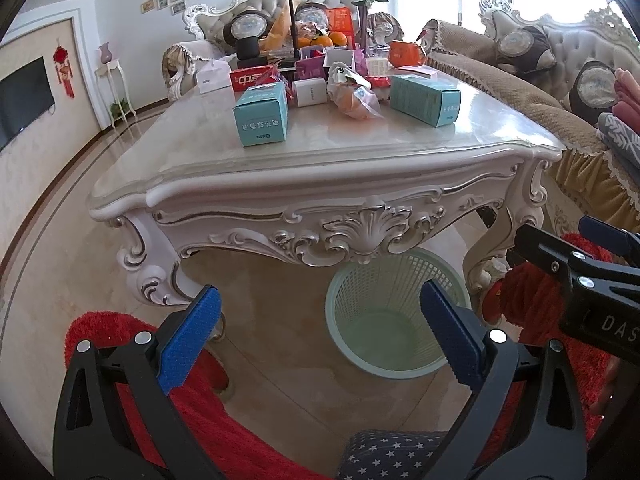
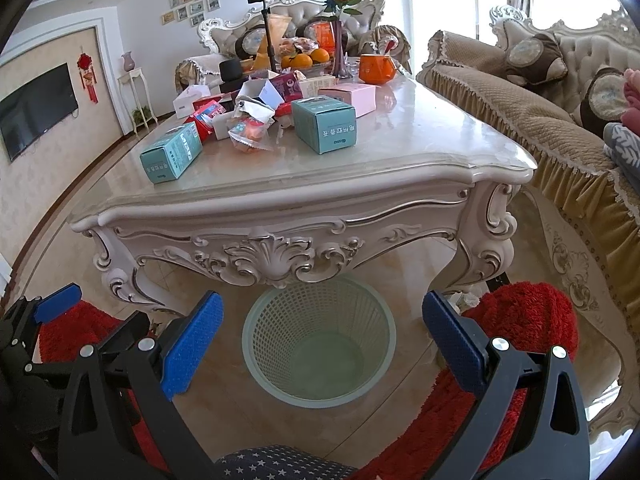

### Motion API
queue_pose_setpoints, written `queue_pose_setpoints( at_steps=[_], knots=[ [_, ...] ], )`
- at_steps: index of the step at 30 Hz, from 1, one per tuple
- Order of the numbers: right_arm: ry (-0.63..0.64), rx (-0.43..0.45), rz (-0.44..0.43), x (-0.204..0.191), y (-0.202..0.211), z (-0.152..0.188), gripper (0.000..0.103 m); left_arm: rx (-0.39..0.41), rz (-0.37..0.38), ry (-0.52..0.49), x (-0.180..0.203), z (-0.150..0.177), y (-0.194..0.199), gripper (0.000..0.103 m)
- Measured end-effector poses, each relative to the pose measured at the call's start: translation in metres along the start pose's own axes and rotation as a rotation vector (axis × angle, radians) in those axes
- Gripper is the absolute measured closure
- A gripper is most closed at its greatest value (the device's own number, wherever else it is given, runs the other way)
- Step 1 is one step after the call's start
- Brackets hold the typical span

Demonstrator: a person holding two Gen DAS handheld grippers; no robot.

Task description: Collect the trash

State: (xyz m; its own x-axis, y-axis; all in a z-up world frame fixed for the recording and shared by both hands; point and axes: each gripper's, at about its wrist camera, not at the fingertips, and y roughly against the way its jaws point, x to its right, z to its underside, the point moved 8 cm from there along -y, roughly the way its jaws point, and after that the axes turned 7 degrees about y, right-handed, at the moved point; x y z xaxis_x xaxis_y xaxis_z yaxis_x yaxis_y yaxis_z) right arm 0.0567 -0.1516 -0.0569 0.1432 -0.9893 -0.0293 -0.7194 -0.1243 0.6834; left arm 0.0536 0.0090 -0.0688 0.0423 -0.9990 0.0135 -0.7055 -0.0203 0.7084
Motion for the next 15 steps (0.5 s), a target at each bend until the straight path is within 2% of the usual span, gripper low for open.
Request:
queue_pose_setpoints(
  at_steps=[15],
  knots=[
    [0.002, 0.000, -0.001, -0.0005, -0.0003, -0.0006, 0.007, -0.001, 0.002, -0.006, 0.0008, 0.0017, 0.0004, 0.006]
  ],
)
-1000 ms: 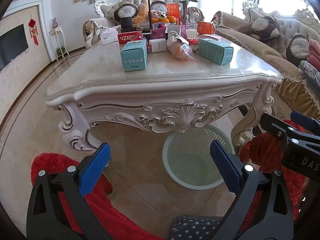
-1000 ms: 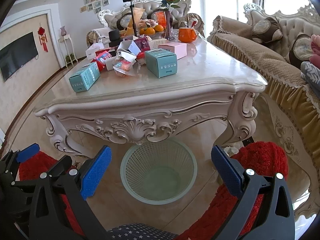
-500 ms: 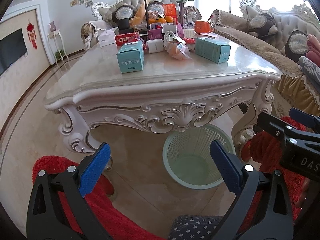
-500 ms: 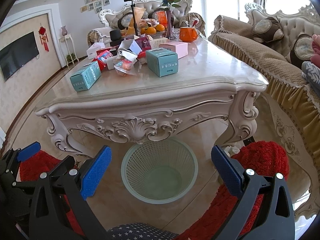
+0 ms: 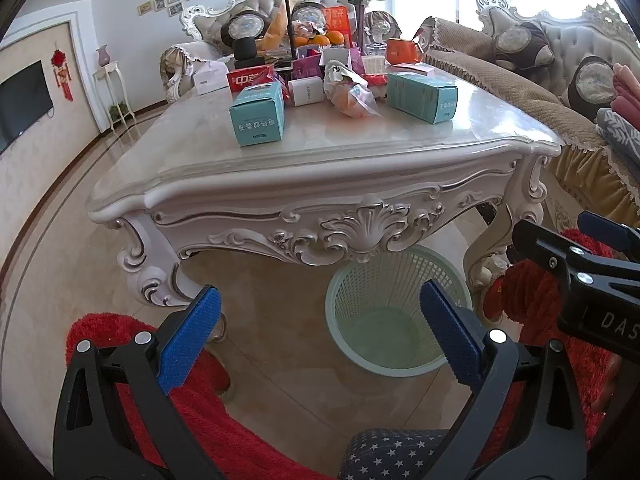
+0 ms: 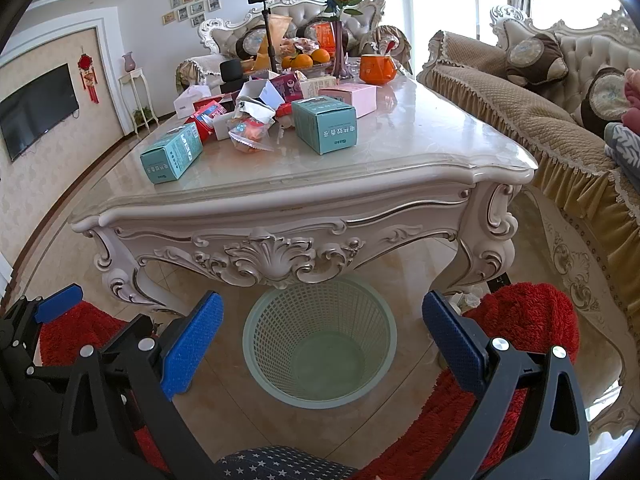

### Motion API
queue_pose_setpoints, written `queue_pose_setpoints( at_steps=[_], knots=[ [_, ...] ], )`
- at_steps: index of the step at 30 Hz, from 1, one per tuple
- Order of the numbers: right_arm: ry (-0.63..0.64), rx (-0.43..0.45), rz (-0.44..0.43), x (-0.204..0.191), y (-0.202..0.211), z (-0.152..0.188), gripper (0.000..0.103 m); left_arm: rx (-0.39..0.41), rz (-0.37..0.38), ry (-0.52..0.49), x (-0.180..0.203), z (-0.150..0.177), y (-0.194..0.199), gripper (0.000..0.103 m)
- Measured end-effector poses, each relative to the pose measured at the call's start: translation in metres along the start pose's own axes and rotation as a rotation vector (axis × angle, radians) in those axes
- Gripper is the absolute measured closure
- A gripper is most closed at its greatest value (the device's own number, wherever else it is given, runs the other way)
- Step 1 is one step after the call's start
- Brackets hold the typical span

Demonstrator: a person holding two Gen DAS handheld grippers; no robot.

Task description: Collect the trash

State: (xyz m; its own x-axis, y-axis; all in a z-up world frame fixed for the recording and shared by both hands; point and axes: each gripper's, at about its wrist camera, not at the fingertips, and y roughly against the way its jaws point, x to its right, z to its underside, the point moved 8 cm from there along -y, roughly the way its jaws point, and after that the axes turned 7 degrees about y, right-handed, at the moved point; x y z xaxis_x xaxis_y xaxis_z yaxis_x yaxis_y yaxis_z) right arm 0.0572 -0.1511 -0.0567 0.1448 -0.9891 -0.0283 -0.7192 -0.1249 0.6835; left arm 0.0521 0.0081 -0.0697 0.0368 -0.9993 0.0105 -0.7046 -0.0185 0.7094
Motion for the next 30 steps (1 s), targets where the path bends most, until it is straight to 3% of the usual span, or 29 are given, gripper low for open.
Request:
queue_pose_setpoints(
  at_steps=[30],
  knots=[
    [0.002, 0.001, 0.001, -0.0009, 0.0002, 0.0007, 0.007, -0.006, 0.007, -0.013, 0.0058, 0.0063, -0.0004, 0.006]
  ],
)
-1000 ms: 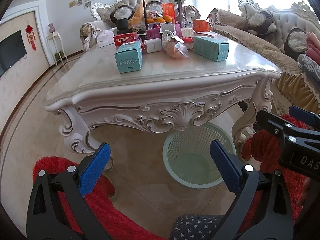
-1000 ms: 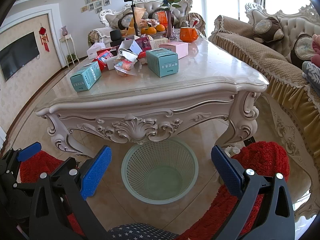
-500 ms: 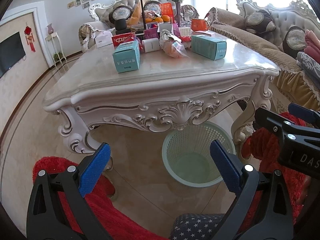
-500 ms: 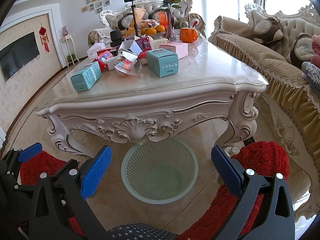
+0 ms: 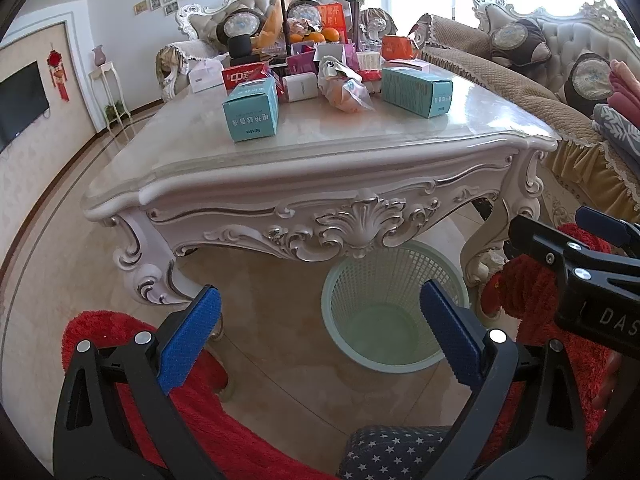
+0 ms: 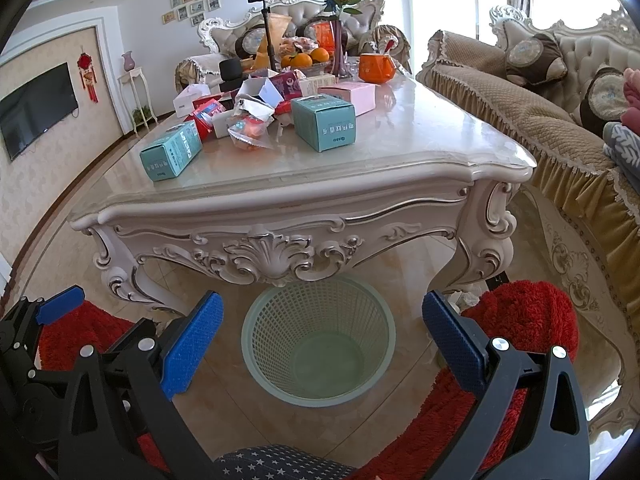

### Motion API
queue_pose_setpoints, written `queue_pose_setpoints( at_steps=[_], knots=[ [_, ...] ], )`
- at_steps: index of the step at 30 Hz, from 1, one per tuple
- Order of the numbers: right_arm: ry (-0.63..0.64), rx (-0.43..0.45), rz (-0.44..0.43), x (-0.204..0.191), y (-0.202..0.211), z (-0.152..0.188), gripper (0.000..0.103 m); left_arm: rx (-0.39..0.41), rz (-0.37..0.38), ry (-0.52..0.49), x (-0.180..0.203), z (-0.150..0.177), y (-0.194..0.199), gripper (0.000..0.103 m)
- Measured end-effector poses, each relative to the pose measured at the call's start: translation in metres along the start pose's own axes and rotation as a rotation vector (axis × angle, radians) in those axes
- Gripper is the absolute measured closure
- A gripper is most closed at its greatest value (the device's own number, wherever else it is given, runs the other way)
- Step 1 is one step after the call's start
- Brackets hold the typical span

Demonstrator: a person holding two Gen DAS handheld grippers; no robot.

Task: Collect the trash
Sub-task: 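Grasp the teal mosquito-liquid box with the left tool while the right tool grasps another teal box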

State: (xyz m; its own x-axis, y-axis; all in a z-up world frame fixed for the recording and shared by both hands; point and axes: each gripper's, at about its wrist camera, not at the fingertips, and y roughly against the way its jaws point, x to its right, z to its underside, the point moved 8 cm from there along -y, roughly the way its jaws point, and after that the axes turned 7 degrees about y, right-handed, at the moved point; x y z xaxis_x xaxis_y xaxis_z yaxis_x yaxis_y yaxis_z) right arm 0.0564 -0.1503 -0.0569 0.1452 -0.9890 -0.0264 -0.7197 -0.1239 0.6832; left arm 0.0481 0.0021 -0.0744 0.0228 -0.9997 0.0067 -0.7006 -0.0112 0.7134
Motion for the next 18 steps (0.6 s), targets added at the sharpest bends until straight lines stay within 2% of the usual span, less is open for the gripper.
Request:
queue_pose_setpoints(
  at_steps=[4, 6, 8, 10, 13, 16, 18],
  knots=[
    [0.004, 0.011, -0.002, 0.001, 0.000, 0.001, 0.007, -0.003, 0.002, 0.002, 0.001, 0.001, -0.001, 0.006],
    [0.023, 0.055, 0.010, 0.004, 0.004, -0.003, 0.007, 0.024, 0.000, 0.017, -0.002, -0.002, 0.001, 0.006],
    [0.055, 0.132, 0.038, 0.008, 0.010, -0.015, 0.007, 0.090, -0.003, 0.019, -0.008, -0.013, 0.007, 0.006],
    [0.074, 0.183, 0.046, 0.014, 0.010, -0.029, 0.007, 0.185, -0.024, -0.018, -0.016, -0.034, 0.009, 0.006],
    [0.128, 0.222, -0.011, 0.017, -0.003, -0.058, 0.007, 0.224, -0.051, -0.040, -0.027, -0.068, -0.004, 0.006],
    [0.191, 0.235, -0.062, 0.017, -0.031, -0.095, 0.007, 0.226, -0.029, -0.001, -0.039, -0.104, -0.029, 0.006],
    [0.222, 0.233, -0.060, 0.019, -0.050, -0.114, 0.007, 0.189, -0.018, 0.046, -0.046, -0.126, -0.052, 0.006]
  ],
)
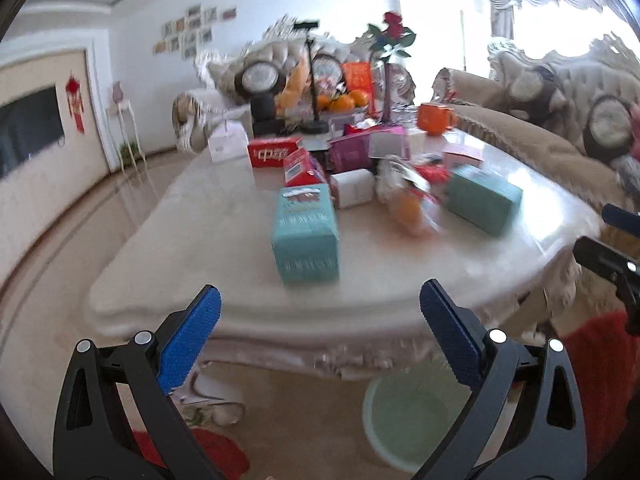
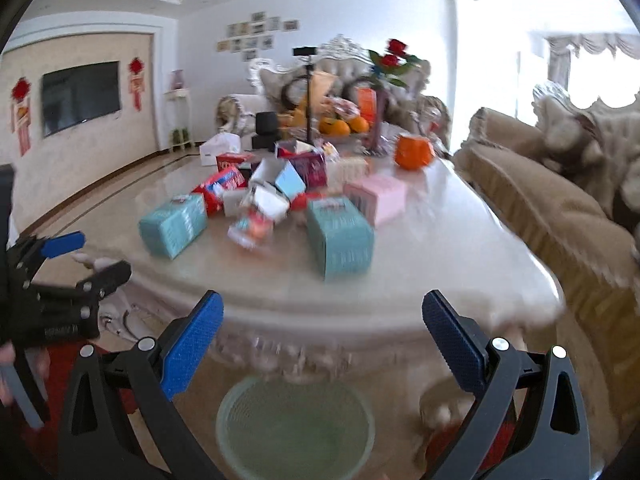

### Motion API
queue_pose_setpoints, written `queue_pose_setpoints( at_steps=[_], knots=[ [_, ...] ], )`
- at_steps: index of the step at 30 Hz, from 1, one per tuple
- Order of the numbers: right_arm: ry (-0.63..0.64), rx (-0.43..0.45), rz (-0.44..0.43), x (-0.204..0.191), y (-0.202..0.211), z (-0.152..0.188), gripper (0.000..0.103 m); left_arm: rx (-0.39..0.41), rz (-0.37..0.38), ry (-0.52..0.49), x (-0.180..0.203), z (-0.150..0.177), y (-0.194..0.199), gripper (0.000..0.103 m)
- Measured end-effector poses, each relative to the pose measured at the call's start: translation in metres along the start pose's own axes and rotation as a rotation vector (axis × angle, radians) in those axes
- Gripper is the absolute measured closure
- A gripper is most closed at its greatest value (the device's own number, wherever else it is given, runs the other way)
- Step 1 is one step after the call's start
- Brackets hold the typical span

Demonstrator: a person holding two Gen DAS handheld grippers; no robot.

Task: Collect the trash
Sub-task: 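Grasp the teal mosquito-liquid box with the left tool while the right tool grasps another teal box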

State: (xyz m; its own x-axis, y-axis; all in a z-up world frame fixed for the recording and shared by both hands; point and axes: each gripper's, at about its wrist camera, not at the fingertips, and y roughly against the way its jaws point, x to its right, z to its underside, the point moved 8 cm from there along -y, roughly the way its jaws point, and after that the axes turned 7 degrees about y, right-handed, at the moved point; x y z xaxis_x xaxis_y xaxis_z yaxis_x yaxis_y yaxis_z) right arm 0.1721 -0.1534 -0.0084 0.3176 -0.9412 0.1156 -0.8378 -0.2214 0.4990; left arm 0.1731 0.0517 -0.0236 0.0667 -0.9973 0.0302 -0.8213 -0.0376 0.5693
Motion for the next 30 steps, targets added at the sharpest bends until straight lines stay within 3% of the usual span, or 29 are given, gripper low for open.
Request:
queue_pose_setpoints(
  at_steps=[7, 17, 23, 25, 26, 27, 28, 30],
  knots=[
    [0.047, -0.061, -0.104, 0.005, -0.065, -0.015, 0.007, -0.078, -0.009, 0.086, -0.017, -0.017, -0.062, 0.006],
    [0.032, -0.090, -0.183, 0.015, -0.097, -0.015, 0.008, -0.117, -0.028, 0.112, -0.017, -0.025, -0.097, 0.006],
    [0.036, -0.101, -0.204, 0.014, -0.102, -0.016, 0.008, -0.128, -0.062, -0.006, -0.006, -0.022, -0.103, 0.007],
    [0.040, -0.112, -0.210, 0.012, -0.105, -0.016, 0.009, -0.138, -0.050, -0.012, -0.004, -0.022, -0.104, 0.021],
    [0.046, -0.121, -0.207, 0.010, -0.108, -0.016, 0.009, -0.153, -0.044, -0.011, -0.003, -0.022, -0.107, 0.036],
    [0.053, -0.132, -0.205, 0.009, -0.111, -0.015, 0.019, -0.157, -0.021, 0.002, -0.003, -0.023, -0.108, 0.049],
    [0.055, -0.148, -0.202, 0.008, -0.113, -0.014, 0.025, -0.163, -0.012, 0.011, -0.003, -0.023, -0.109, 0.054],
    [0.041, -0.180, -0.220, 0.009, -0.118, -0.010, 0.055, -0.176, -0.002, 0.008, -0.002, -0.025, -0.111, 0.054]
  ],
)
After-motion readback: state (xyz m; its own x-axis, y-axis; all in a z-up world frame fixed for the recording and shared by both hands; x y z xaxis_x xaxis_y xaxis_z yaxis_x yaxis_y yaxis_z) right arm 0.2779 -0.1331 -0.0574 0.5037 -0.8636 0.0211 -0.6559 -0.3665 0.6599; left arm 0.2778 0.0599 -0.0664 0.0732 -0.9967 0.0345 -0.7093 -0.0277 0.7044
